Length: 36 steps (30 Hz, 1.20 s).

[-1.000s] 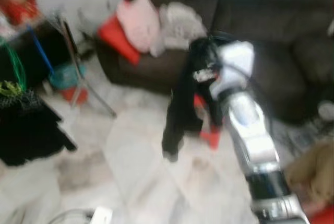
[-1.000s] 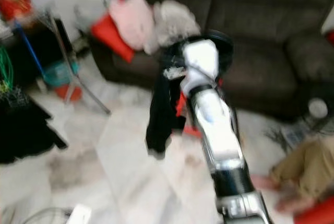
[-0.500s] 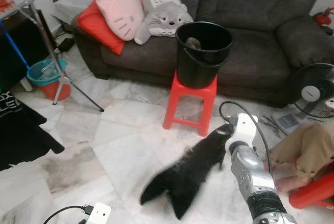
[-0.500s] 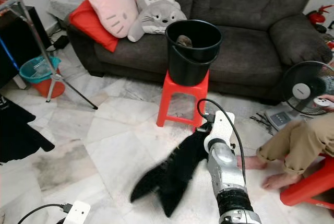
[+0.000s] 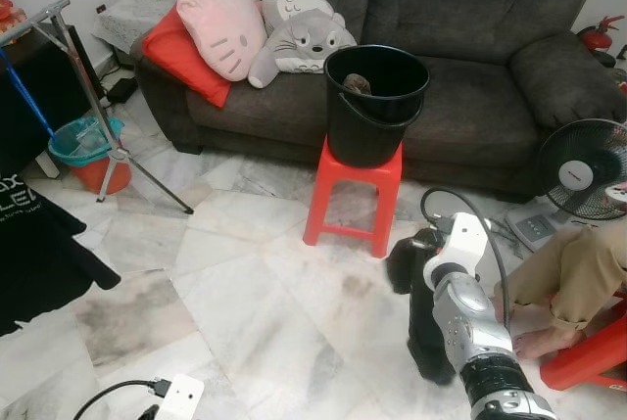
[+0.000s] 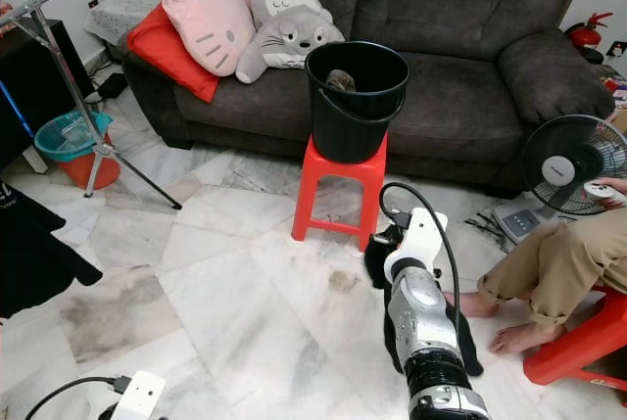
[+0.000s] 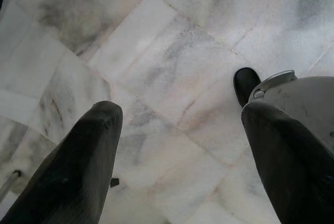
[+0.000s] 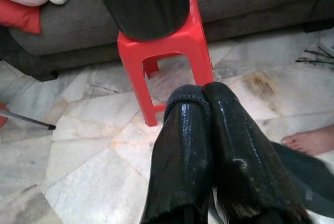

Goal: Hang hanger

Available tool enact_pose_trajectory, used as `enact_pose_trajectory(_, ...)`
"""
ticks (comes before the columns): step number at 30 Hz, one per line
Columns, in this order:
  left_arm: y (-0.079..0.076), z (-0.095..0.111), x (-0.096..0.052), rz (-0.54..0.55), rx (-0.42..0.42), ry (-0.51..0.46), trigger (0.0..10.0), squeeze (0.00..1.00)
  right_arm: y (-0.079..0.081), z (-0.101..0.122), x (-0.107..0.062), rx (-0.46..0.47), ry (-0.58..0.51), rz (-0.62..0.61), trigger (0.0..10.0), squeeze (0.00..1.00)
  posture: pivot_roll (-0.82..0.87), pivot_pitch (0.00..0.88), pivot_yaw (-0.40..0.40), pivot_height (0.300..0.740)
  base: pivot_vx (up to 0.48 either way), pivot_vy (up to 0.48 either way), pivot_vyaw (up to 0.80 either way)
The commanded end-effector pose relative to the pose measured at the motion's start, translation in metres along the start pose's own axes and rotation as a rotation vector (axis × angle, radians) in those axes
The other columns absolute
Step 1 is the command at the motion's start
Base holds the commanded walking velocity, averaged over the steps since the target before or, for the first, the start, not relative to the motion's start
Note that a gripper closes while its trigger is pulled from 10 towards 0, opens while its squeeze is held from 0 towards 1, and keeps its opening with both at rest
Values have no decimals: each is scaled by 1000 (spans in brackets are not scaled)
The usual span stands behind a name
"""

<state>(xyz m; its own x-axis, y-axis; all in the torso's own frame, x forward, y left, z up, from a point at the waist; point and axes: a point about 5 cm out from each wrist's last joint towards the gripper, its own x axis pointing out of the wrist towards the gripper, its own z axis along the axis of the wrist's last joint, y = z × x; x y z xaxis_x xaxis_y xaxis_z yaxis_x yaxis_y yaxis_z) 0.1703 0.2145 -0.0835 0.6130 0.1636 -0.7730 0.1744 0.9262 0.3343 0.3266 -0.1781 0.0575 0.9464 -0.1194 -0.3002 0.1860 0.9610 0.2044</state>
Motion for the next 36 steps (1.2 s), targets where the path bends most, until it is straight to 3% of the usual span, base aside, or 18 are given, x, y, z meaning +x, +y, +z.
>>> enact_pose_trajectory(1,-3,-3,-1,0,-27,15,10000,0,3,9,2,2,-48,11,10000,0,93,56,-35,736,0,0,0)
enact_pose_trajectory(5,-5,-2,-1,9,-69,11,10000,0,2,12,1,-37,-71,13,10000,0,93,52,-37,736,0,0,600)
enact_pose_trajectory(15,-6,0,-1,-20,-127,2,10000,0,3,16,2,-32,-105,15,10000,0,82,14,-37,736,0,0,800)
enact_pose_trajectory(20,-8,-3,-1,-39,-133,25,10000,0,2,15,2,-37,-105,21,10000,0,85,0,-41,736,0,0,800)
enact_pose_trajectory(23,-8,-3,-1,-30,-96,28,10000,0,1,15,2,-34,-103,19,10000,0,89,0,-42,736,0,-308,800)
enact_pose_trajectory(28,-8,-6,-1,-27,-121,38,10000,0,1,15,2,-35,-104,26,10000,0,90,0,-42,736,0,-92,800)
enact_pose_trajectory(36,-12,-9,-2,-46,-91,45,10000,0,4,6,-1,-103,-96,72,10000,0,85,0,-28,736,0,0,800)
